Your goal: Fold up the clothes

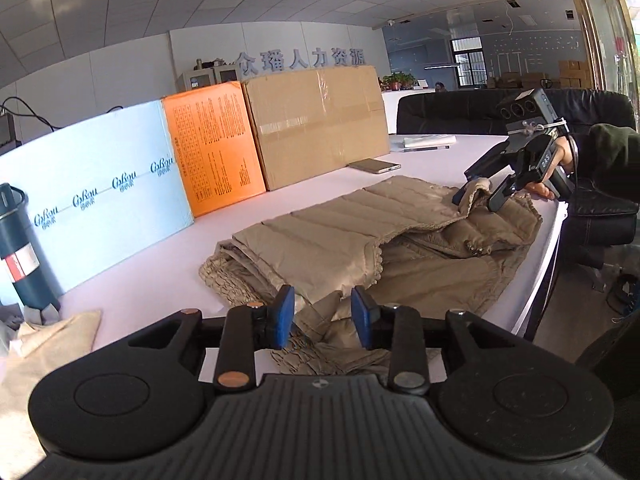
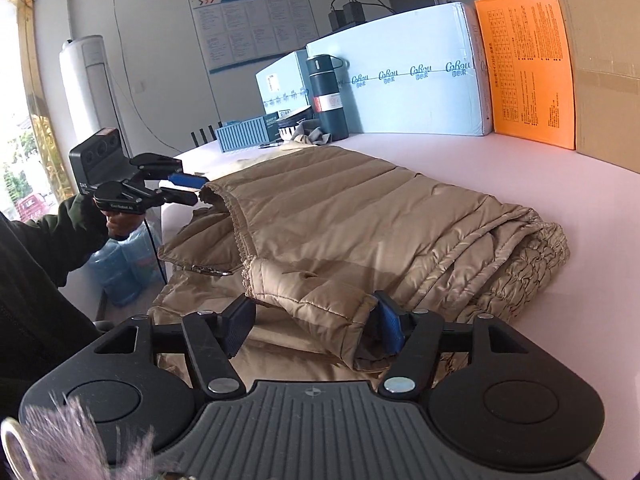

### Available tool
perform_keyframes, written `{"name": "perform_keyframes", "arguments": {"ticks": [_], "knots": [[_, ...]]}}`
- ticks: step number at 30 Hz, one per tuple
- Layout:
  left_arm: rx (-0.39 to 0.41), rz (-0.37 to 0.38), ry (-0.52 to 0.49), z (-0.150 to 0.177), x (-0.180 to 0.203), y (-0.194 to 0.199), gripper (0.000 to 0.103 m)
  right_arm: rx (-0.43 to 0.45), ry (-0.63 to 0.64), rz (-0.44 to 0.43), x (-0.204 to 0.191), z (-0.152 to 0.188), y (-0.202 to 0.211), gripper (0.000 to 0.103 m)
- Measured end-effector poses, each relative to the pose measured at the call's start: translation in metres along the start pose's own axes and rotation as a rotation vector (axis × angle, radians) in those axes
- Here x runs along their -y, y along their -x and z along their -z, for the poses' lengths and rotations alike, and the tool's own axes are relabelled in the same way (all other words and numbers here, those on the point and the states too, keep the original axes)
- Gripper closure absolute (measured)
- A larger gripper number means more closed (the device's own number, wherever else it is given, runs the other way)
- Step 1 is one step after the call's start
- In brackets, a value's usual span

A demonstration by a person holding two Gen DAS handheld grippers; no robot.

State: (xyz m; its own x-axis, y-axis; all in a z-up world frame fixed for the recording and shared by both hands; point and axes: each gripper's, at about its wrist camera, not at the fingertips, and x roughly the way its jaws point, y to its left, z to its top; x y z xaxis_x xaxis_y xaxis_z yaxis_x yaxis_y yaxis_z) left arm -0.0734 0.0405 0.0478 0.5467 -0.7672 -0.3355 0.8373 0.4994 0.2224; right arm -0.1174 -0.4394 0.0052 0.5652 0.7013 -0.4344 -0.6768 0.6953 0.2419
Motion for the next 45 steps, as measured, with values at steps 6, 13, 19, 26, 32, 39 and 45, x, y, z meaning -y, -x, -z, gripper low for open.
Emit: {"name": "perform_keyframes", "arguments": {"ticks": [6, 13, 19, 26, 32, 39, 45], "knots": [[0.126, -0.025, -0.007, -0.032, -0.014, 0.027, 0.038, -0.005, -0.002, 0.007, -0.007, -0.005, 0.004, 0.03], [0.13, -0.119, -0.018, -0.087, -0.005, -0.044, 0.035, 0.033, 0.034, 0.004, -0.029, -0.019, 0.018, 0.021], [-0.135, -0.167, 0.051, -0.094, 0.001, -0.135, 0.035, 0.001, 0.074, 0.036, -0.046, -0.023, 0.014, 0.021], [-0.329, -0.18, 0.16, -0.047, -0.009, -0.168, 0.035, 0.137, 0.071, 0.072, -0.043, -0.044, 0.018, 0.013], [-0.339, -0.191, 0.25, -0.036, -0.014, -0.169, 0.032, 0.136, 0.061, 0.239, -0.02, -0.068, -0.023, 0.013], [-0.346, -0.187, 0.305, -0.029, -0.018, -0.172, 0.027, -0.08, 0.094, 0.311, 0.0, -0.047, -0.068, 0.014], [-0.351, -0.209, 0.308, -0.03, -0.015, -0.173, 0.026, -0.07, 0.092, 0.309, 0.004, -0.032, -0.07, 0.014]]}}
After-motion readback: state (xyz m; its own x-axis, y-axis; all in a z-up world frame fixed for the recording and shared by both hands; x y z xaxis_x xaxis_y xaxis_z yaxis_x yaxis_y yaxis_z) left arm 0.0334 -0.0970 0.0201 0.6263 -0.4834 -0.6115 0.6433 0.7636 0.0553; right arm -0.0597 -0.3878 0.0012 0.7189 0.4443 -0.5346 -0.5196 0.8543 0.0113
